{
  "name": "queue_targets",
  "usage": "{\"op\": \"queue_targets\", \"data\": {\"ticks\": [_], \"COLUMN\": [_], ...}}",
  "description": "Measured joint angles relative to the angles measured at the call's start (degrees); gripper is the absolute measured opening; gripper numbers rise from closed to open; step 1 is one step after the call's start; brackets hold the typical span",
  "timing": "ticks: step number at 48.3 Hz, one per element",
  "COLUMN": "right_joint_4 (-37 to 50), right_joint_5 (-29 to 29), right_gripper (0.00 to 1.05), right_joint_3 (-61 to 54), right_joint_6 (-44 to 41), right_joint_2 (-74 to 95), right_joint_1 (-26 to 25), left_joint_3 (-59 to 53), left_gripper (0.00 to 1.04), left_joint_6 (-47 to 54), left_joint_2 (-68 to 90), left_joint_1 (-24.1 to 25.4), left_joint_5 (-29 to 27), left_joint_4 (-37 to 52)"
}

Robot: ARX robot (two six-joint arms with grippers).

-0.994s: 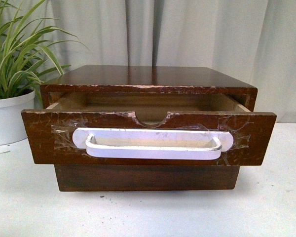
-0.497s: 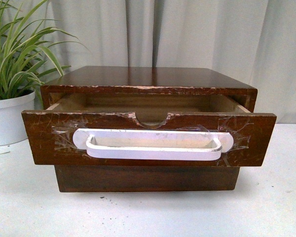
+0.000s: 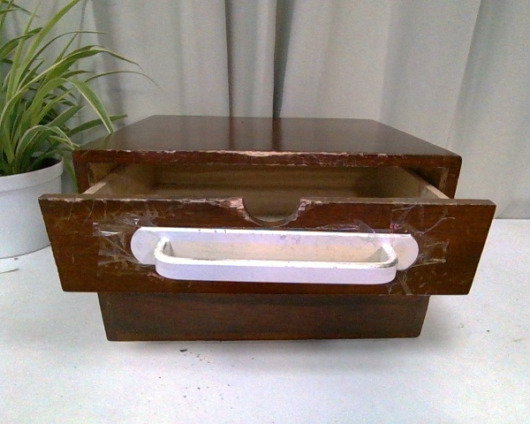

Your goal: Open drawer

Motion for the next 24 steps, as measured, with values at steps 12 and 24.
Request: {"op": "queue_targets", "data": {"ticks": [12, 24], "right_joint_4": [0.0, 0.0], "right_joint_5": [0.0, 0.0], "right_gripper": [0.01, 0.16], "right_joint_3": [0.0, 0.0], "right_joint_6": [0.0, -0.1], "right_joint_2": [-0.1, -0.1], "right_joint_1": [0.0, 0.0], "left_joint_3": [0.0, 0.0], "left_gripper": [0.04, 0.22], "left_joint_6": [0.0, 0.0], "left_joint_2": [0.0, 0.0], "left_joint_1": [0.0, 0.0], "left_joint_5": [0.0, 0.0], "left_joint_4": [0.0, 0.0]}}
